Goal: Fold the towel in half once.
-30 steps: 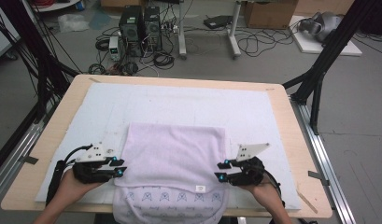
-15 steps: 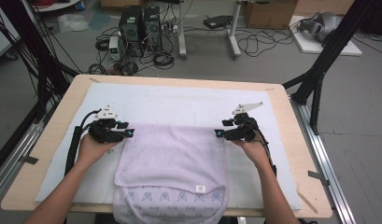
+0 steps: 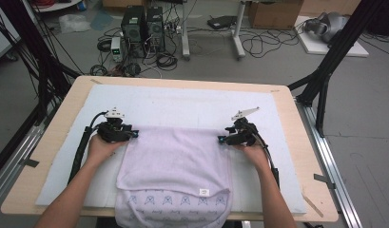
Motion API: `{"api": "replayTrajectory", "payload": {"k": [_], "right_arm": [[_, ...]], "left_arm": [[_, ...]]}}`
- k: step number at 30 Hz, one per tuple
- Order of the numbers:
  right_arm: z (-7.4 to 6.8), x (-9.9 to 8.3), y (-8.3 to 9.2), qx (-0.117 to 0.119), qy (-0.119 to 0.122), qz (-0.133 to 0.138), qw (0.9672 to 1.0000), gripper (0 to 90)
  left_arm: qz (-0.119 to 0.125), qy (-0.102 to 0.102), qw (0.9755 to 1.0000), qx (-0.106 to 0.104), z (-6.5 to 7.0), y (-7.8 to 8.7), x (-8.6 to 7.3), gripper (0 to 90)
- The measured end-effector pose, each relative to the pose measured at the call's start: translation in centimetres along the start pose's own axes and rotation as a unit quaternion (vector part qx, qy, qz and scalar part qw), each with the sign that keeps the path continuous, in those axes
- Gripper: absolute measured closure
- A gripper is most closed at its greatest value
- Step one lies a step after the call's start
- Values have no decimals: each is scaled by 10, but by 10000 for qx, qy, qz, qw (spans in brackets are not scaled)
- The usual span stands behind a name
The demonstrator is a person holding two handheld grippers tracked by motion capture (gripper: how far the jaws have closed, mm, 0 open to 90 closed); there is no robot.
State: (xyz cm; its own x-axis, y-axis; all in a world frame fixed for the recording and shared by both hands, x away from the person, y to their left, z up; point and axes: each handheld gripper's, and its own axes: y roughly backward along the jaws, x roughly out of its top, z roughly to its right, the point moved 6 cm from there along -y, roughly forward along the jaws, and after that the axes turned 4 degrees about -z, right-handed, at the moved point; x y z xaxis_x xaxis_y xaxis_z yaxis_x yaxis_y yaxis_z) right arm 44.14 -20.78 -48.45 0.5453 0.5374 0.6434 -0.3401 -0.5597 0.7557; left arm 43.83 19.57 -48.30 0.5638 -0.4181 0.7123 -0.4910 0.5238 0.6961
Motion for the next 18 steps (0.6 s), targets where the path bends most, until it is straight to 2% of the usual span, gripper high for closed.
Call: {"api": "replayTrajectory", "payload": {"k": [1,2,3,4,5,6,8,9,10,11,13,15,16,17,18], "right_arm": [[0,0,0,0,0,0,10000,444],[0,-1,0,-68,51,75,9999,515],[-1,-1,0,110,-15,190,9998,646],[-1,-1,0,110,-15,190,9998,646],[-1,-2,-1,183,-17,203,9996,729],[-2,-1,-1,299,-19,202,9993,770],[-4,1,-2,261,47,154,9995,806],[-3,5,-1,92,110,170,9998,817],[-3,5,-1,92,110,170,9998,817],[1,10,3,12,52,256,9997,823],[7,17,6,-54,-15,313,9995,828],[12,28,11,-134,-17,325,9994,828],[15,34,15,-236,22,311,9992,829],[17,42,20,-312,38,316,9990,830],[17,42,20,-312,38,316,9990,830]], "left_arm": [[0,0,10000,0,0,0,0,732],[-4,-49,10000,-9,1,0,0,732],[1,-79,10000,-20,2,0,1,821],[20,-95,9999,28,3,-1,1,821],[33,-120,9999,72,3,-1,2,840],[49,-109,9999,120,3,-1,3,849],[73,-77,9997,199,1,0,4,856],[43,-87,9996,265,-2,1,8,859],[43,-87,9996,265,-2,1,8,860],[153,-96,9991,378,-5,3,15,862],[139,-74,9990,430,-7,4,20,863],[267,-90,9980,562,-12,12,42,863],[267,-90,9980,562,-12,12,42,863],[392,-133,9968,687,-16,21,60,864],[392,-133,9968,687,-16,21,60,864]]}}
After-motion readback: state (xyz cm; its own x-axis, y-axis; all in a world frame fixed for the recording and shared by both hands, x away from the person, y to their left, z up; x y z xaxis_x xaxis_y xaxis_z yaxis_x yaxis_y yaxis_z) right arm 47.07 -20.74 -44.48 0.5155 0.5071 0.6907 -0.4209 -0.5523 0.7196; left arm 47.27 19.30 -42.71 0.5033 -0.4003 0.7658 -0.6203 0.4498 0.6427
